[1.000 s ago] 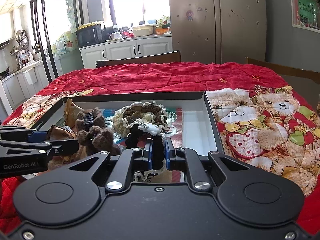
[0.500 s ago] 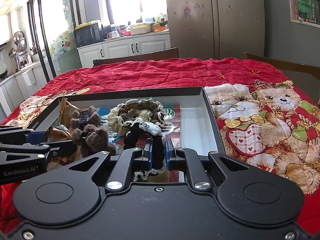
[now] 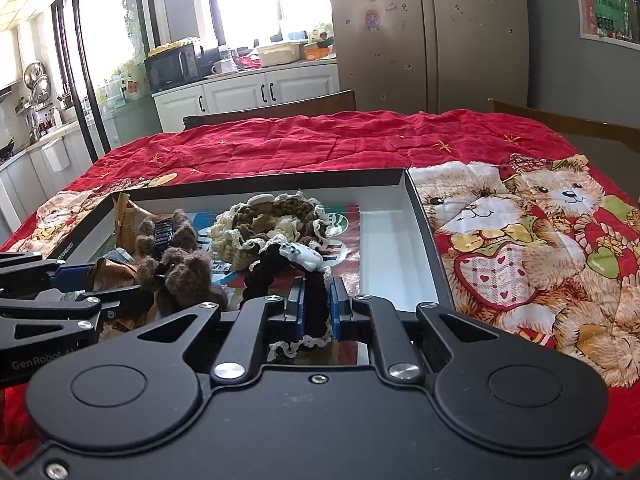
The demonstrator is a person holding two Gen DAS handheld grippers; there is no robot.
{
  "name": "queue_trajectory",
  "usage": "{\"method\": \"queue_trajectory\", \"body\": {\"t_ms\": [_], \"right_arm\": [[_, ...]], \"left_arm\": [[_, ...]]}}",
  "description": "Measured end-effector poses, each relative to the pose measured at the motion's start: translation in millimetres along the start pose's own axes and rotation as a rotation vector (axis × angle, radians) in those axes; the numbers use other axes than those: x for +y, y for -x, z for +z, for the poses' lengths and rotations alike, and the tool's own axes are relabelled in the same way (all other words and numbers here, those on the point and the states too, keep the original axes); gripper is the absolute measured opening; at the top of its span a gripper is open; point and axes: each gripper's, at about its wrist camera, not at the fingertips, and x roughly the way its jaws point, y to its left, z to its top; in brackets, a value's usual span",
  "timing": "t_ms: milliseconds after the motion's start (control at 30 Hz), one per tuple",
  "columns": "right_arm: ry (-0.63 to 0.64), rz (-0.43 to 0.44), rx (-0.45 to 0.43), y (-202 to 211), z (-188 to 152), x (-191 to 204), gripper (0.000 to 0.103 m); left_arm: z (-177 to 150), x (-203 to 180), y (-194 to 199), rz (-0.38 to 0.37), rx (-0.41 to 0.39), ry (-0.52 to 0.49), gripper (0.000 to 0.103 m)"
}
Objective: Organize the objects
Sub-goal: 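Lower the tan packet with the left tool while the right tool lowers the black scrunchie into the box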
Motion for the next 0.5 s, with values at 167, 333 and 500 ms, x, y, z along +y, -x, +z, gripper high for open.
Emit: {"method": "queue_trajectory", "body": {"t_ms": [167, 333, 500], "right_arm": [[0.013, -0.004, 0.004, -1.3, -0.3, 1.7, 0.012], [0.014, -0.004, 0.013, -2.4, 0.1, 1.5, 0.013], [0.027, -0.015, 0.015, -3.3, 0.2, 2.9, 0.014]], "left_arm": [[-1.3, -3.8, -2.0, 0.02, -0.003, -0.033, 0.042], [-2.8, -7.4, -2.7, 0.036, -0.007, -0.061, 0.043], [-4.5, -10.4, -3.7, 0.052, -0.01, -0.09, 0.043]]}}
